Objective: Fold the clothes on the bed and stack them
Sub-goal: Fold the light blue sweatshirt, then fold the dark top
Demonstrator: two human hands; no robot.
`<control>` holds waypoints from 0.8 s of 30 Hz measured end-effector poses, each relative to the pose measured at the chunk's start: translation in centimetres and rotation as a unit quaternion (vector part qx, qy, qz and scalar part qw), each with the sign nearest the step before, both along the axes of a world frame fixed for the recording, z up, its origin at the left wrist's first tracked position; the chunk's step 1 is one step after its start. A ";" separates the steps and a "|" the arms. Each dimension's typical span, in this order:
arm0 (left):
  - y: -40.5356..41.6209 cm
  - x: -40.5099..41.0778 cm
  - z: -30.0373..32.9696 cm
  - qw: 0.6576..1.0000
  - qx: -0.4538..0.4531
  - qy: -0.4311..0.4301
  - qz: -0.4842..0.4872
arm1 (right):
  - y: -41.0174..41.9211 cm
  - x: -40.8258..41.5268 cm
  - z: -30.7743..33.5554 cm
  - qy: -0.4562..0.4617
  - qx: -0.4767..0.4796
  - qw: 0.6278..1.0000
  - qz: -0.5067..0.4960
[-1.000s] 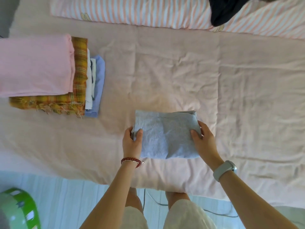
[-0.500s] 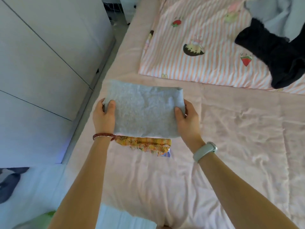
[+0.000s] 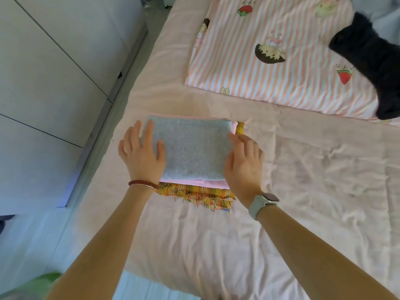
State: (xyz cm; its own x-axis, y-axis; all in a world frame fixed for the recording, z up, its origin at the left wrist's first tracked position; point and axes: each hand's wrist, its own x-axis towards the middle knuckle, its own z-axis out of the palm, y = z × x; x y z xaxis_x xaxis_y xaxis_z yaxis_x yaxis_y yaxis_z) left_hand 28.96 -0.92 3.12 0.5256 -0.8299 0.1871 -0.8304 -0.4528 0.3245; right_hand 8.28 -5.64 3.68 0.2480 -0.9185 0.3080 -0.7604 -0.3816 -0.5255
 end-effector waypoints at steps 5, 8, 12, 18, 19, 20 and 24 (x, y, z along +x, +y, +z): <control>-0.4 -2.6 -1.6 0.978 0.186 0.005 -0.095 | -2.0 1.5 -1.7 0.275 0.029 0.950 0.144; 0.0 -3.0 -2.5 0.958 0.264 0.011 -0.115 | -1.9 0.5 -2.6 0.331 0.120 0.924 0.152; -0.8 -4.3 -0.6 0.958 0.268 -0.007 -0.098 | -1.6 -0.9 -1.4 0.249 0.153 0.938 0.185; -3.8 -11.7 3.5 0.976 0.172 0.030 -0.131 | -1.0 -9.2 0.9 0.092 0.203 0.973 0.062; -4.8 -13.6 3.9 0.975 0.160 0.039 -0.150 | -1.2 -11.4 1.0 0.089 0.213 0.972 0.036; -5.8 -15.6 4.2 0.973 0.148 0.050 -0.167 | -1.6 -13.7 1.0 0.085 0.218 0.972 0.009; -10.3 -24.8 3.0 0.956 0.172 0.083 -0.224 | -3.4 -23.7 0.8 0.067 0.242 0.964 -0.092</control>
State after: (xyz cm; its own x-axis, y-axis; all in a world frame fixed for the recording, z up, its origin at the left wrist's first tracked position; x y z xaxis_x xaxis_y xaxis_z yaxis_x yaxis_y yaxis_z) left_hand 4.14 -11.21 6.14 0.1023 -0.9758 -0.1934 -0.9158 -0.1683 0.3648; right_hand -15.39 -8.99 4.50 0.0753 -0.9787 -0.1907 -0.8649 0.0311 -0.5011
